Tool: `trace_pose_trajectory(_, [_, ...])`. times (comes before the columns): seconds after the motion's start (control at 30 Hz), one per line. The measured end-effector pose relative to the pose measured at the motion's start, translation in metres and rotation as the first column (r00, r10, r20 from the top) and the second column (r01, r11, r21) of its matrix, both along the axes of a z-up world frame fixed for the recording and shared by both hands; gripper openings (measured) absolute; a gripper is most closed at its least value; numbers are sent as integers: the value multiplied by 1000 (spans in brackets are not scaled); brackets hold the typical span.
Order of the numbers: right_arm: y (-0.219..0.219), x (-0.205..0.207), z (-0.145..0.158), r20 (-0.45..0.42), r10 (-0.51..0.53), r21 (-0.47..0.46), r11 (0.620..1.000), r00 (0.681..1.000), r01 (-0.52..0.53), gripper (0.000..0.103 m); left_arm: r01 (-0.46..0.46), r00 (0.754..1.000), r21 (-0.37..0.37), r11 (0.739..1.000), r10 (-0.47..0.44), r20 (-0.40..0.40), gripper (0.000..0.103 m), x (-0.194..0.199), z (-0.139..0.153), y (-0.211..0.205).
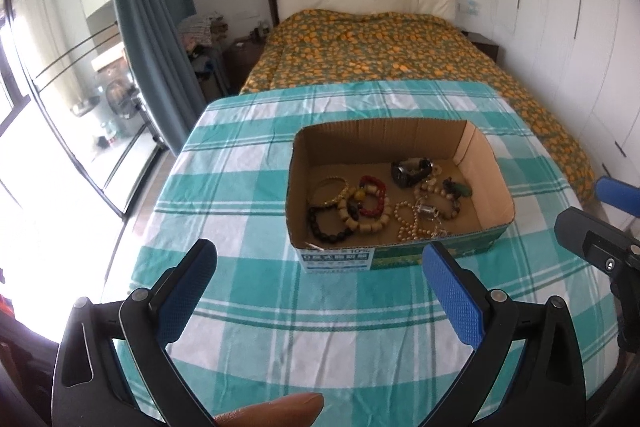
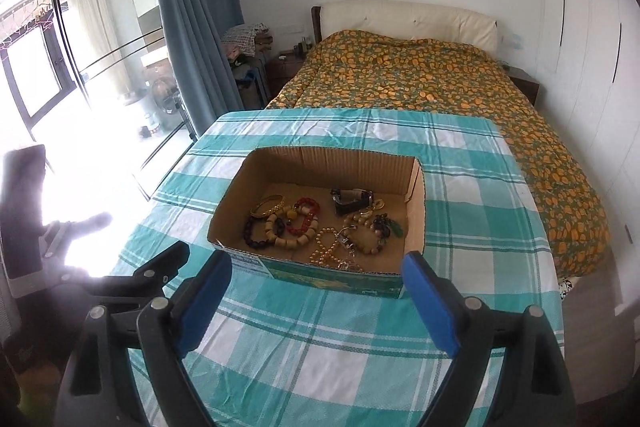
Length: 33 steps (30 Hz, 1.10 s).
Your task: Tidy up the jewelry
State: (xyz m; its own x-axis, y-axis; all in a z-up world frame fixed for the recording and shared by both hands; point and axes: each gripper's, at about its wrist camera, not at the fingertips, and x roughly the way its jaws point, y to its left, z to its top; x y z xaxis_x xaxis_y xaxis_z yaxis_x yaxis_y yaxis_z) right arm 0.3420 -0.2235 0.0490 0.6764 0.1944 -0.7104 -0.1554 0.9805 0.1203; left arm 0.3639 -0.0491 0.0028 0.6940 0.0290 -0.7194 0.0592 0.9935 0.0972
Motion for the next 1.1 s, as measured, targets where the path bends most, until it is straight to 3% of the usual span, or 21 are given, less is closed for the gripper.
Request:
trace_pose_trajectory(0.5, [9, -8, 12, 1, 31, 6, 999, 1000, -31, 89, -53, 998, -45, 998, 55, 38, 103, -7, 28, 24])
trace_pose_trajectory(1.1, [12, -11, 17, 13, 34, -14, 999, 999, -33, 89, -59, 997, -47, 997, 60, 37, 103, -9, 30, 25])
